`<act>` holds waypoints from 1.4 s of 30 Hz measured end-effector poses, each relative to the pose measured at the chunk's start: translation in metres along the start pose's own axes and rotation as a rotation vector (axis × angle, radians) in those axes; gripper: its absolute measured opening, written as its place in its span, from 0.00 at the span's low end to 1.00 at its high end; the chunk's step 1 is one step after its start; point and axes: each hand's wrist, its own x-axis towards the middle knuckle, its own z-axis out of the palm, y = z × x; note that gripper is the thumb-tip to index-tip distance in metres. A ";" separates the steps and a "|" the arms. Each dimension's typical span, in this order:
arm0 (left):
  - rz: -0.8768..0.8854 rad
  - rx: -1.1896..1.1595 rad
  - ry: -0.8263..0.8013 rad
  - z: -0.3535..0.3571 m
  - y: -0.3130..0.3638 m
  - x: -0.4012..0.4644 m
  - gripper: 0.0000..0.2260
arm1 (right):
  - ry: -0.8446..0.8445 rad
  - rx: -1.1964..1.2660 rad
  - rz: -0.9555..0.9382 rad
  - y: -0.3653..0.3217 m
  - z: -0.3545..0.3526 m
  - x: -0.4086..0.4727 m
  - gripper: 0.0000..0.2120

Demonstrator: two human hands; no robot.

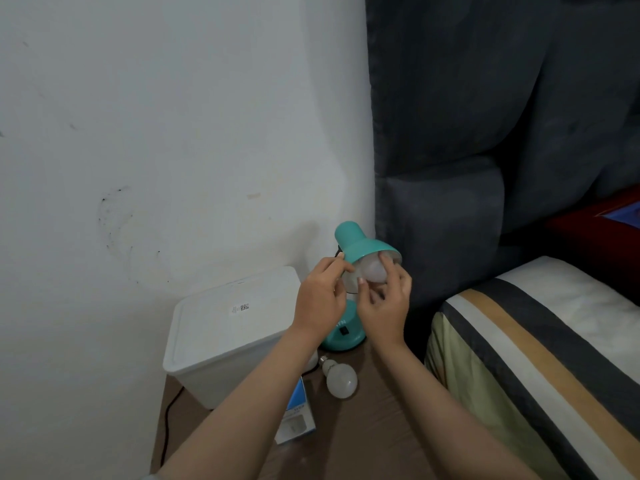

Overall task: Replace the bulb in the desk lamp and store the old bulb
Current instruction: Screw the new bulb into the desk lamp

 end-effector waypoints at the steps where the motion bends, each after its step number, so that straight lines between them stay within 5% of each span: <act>1: 0.000 0.001 0.001 0.000 0.000 0.000 0.13 | 0.005 -0.010 0.024 0.000 0.000 0.000 0.26; 8: 0.021 0.012 0.012 -0.001 0.002 -0.001 0.12 | 0.042 0.028 0.147 -0.001 -0.004 0.000 0.24; 16: 0.006 -0.005 0.015 -0.001 0.001 -0.001 0.12 | 0.002 0.019 0.017 0.006 -0.002 -0.002 0.25; 25: 0.019 0.002 0.024 -0.001 0.004 -0.003 0.11 | 0.082 0.031 0.090 -0.006 -0.001 -0.002 0.25; 31: 0.008 -0.019 0.030 -0.002 0.002 -0.002 0.12 | 0.024 -0.029 -0.081 0.002 -0.002 -0.004 0.24; 38: 0.011 -0.028 0.025 0.000 0.001 -0.003 0.12 | 0.086 0.075 0.123 -0.007 -0.002 0.002 0.23; 42: -0.004 -0.042 0.028 0.000 -0.001 -0.002 0.12 | 0.039 0.040 0.035 -0.005 0.000 0.000 0.29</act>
